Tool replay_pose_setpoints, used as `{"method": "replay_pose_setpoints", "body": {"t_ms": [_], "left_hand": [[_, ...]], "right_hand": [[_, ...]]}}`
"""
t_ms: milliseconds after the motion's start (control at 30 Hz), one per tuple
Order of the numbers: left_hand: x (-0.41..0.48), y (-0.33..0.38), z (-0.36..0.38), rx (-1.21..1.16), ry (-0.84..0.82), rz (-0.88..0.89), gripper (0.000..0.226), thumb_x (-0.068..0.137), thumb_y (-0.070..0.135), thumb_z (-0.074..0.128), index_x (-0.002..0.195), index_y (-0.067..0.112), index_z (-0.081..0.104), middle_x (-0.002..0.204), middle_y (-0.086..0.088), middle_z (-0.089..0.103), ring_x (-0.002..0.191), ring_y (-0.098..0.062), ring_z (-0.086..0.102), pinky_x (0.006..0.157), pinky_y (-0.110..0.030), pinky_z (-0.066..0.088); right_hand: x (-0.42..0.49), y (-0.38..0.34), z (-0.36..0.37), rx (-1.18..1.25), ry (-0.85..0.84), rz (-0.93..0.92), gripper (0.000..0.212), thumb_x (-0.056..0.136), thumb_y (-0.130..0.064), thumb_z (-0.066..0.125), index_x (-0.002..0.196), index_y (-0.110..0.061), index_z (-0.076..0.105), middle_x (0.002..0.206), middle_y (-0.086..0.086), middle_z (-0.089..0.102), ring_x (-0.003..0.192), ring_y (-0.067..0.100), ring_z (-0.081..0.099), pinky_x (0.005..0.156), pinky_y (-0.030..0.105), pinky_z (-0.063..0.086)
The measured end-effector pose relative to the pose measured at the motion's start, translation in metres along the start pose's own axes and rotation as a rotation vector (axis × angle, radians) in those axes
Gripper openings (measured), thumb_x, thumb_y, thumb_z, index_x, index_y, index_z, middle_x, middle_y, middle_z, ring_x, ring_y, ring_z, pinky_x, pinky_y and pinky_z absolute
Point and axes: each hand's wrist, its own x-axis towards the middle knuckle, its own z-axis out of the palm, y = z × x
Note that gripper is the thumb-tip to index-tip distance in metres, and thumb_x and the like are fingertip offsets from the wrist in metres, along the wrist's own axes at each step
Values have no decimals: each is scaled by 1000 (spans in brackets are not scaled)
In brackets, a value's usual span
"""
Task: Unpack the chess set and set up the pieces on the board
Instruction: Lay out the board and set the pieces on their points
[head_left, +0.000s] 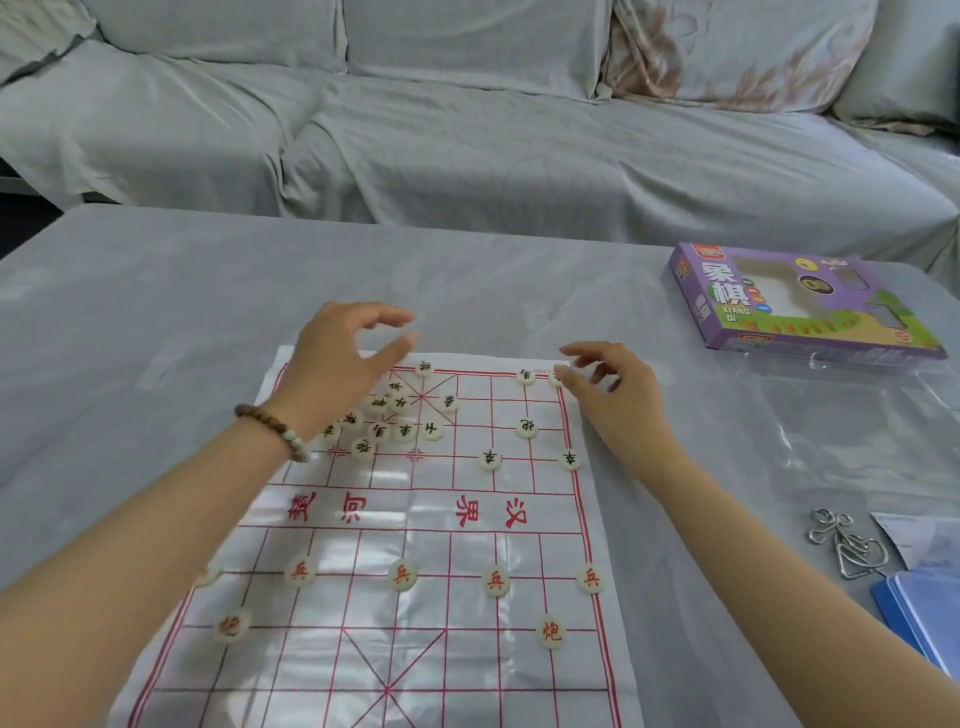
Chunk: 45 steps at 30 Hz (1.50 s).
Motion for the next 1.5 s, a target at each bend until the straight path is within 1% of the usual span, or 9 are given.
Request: {"method": "replay_pose_setpoints", "body": {"t_ms": [133,300,400,533,667,900,1167,1333,1500], "left_hand": [[-24,-24,-24,66,-68,-39,24,81,42,63,104,35,64,105,15,59,103,-7,46,88,-26,34],[-36,-28,-17,145,-170,-39,38,77,49,64,111,33,62,121,13,56,120,-10,41,104,-34,32],[-37,-28,-10,175,-208,-42,43,80,48,62,119,30,58,127,12,53,122,-11,38,101,-28,28],[-35,-27,-4,95,-132,-35,36,82,46,61,115,31,60,125,13,54,122,-9,39,97,-23,26],[-30,-22,3,76,-125,-3,35,84,43,61,115,30,61,125,12,53,121,-8,38,97,-23,25],[-22,-17,18,114,-111,-24,37,85,42,61,119,29,57,130,9,50,123,-10,37,99,-23,25],[-27,-30,8,127,-138,-55,41,83,45,61,121,30,55,129,10,50,124,-11,36,105,-31,29],[-33,-40,-8,119,-105,-50,29,94,33,46,120,27,57,127,10,53,124,-11,38,105,-30,30],[-45,-38,-16,120,-155,-11,28,95,33,45,119,28,58,125,12,53,121,-6,37,105,-31,30]], "right_hand": [[-3,-30,21,-40,-150,-88,13,81,-28,70,94,-32,67,99,-9,60,81,1,51,70,4,35],[-3,-53,50,-325,-366,-159,22,79,-38,70,100,-31,70,101,-9,57,87,7,49,83,24,40],[1,-57,62,-450,-377,-176,26,79,-43,69,103,-31,69,101,-8,57,90,8,49,87,29,38],[7,-56,66,-539,-378,-192,25,79,-45,68,99,-31,69,103,-7,58,99,12,52,84,27,30],[24,-50,54,-625,-346,-172,20,81,-43,67,98,-34,69,105,-7,58,103,12,51,82,27,26],[42,-34,41,-613,-306,-122,18,81,-41,68,97,-34,70,92,-10,54,101,11,50,81,28,23],[41,-33,44,-594,-306,-122,19,81,-43,67,98,-35,68,96,-10,53,93,7,43,81,28,23],[30,-44,43,-522,-262,-169,22,83,-41,66,103,-33,65,97,-11,54,92,8,46,84,27,26],[1,-67,54,-423,-471,-248,23,78,-43,70,98,-31,70,103,-10,59,87,4,44,92,31,36]]}}
